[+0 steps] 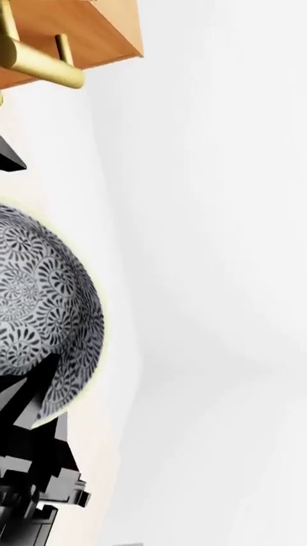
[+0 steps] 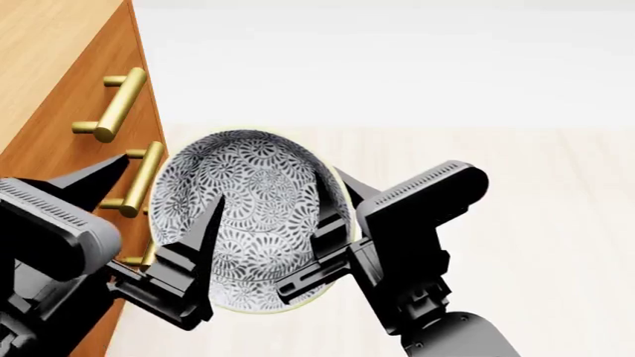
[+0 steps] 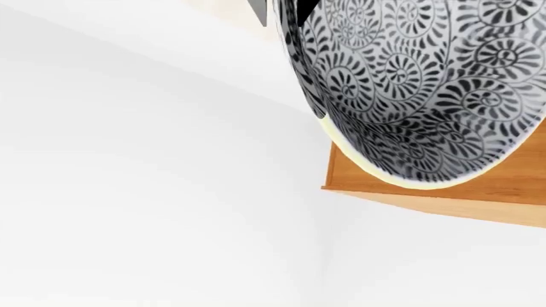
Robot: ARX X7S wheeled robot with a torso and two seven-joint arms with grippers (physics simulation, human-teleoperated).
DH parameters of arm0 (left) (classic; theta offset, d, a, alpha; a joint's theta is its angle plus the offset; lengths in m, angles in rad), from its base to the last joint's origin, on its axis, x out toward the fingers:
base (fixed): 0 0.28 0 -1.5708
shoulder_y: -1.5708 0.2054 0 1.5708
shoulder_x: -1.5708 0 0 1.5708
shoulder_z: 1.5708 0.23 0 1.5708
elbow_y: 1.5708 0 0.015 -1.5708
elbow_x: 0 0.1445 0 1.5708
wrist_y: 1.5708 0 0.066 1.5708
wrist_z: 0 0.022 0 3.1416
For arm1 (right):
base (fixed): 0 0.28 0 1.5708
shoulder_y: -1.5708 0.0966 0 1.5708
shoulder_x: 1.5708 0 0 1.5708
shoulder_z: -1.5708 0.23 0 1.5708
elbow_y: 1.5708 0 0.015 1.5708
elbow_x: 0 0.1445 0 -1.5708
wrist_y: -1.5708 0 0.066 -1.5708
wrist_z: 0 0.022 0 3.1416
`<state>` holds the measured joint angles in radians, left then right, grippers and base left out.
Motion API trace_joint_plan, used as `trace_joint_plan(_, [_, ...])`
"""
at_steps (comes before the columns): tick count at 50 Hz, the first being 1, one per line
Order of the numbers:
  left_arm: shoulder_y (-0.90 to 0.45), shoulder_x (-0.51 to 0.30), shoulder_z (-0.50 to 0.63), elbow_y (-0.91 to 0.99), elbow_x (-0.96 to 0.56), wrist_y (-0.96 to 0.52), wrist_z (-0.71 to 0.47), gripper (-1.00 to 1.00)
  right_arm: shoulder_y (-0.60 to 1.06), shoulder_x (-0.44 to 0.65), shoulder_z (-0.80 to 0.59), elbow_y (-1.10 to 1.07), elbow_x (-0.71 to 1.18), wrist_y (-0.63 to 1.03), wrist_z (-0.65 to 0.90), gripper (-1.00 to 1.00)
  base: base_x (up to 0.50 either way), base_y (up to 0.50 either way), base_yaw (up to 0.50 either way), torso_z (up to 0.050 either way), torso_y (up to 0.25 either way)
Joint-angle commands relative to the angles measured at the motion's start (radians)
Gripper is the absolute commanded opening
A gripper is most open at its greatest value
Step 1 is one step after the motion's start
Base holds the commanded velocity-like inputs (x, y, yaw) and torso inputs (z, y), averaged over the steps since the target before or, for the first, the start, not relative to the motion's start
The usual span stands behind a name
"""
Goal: Put the bowl on top of the cabinet.
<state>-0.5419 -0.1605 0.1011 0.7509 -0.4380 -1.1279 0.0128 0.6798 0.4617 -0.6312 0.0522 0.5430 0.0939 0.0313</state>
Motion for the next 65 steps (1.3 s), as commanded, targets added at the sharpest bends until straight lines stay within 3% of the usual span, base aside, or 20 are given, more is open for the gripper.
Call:
trace_joint_plan(1, [-0.051,0.01,-0.06,-0.057,-0.046,-0.058,0.004,1.0,-0.002,0.006,0.01,-0.008,-0.01,-0.009,0.001,-1.0,0.0,0.0,0.0,0.0,0.0])
trace_joint_plan(8, [-0.048,0.005,-0.055,-0.052,-0.048,-0.056,-0.006,1.0,-0.003,0.005,0.009,-0.004,-0.009,-0.012,-0.001,-1.0,0.0,0.0,0.0,0.0,0.001])
trace_joint_plan(21, [-0.039,0.007,-0.006,-0.26,-0.019,0.066,0.041,1.0,-0.013,0.017,0.009,-0.029,-0.006,-0.012,0.003,-1.0,0.0,0.0,0.0,0.0,0.0])
trace_joint_plan(37, [-0.038,-0.003,0.002,-0.361,-0.002,0.135,0.048,1.0,-0.017,0.021,0.003,-0.042,-0.01,-0.013,0.004,-1.0,0.0,0.0,0.0,0.0,0.001])
trace_joint_plan(65, [-0.023,-0.027,0.006,-0.386,0.003,0.172,0.029,1.0,-0.021,0.024,-0.001,-0.033,-0.017,-0.023,0.003,-1.0,0.0,0.0,0.0,0.0,0.0])
